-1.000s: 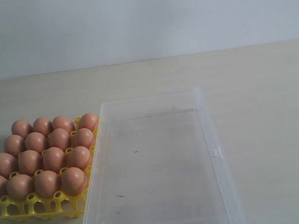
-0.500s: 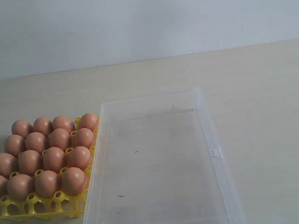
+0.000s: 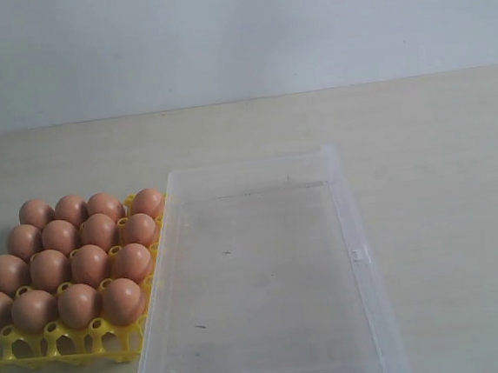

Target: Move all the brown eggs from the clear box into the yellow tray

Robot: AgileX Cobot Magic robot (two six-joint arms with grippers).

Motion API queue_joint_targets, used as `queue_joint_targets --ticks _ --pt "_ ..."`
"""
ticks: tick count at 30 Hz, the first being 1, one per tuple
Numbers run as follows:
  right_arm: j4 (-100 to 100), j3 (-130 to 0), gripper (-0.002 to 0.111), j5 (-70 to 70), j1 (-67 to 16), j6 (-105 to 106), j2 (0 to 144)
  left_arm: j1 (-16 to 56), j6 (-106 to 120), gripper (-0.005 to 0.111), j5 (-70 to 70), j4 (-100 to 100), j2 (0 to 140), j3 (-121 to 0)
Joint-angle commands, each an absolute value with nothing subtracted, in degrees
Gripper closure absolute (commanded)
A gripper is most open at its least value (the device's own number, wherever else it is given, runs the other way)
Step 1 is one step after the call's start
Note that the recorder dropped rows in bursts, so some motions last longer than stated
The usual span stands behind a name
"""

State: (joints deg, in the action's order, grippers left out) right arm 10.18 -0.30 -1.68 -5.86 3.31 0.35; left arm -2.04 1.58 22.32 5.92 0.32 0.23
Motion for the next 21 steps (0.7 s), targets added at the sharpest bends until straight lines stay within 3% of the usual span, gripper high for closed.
queue_joint_targets --ticks 1,21 --pt "7.7 0.0 0.108 -1.7 -5.4 3.3 0.0 -1.6 1.3 0.107 21.8 5.8 0.0 0.0" --pt "5.3 0.0 0.108 -1.7 -5.4 2.9 0.0 -1.6 1.2 0.107 21.8 5.8 0.0 0.0"
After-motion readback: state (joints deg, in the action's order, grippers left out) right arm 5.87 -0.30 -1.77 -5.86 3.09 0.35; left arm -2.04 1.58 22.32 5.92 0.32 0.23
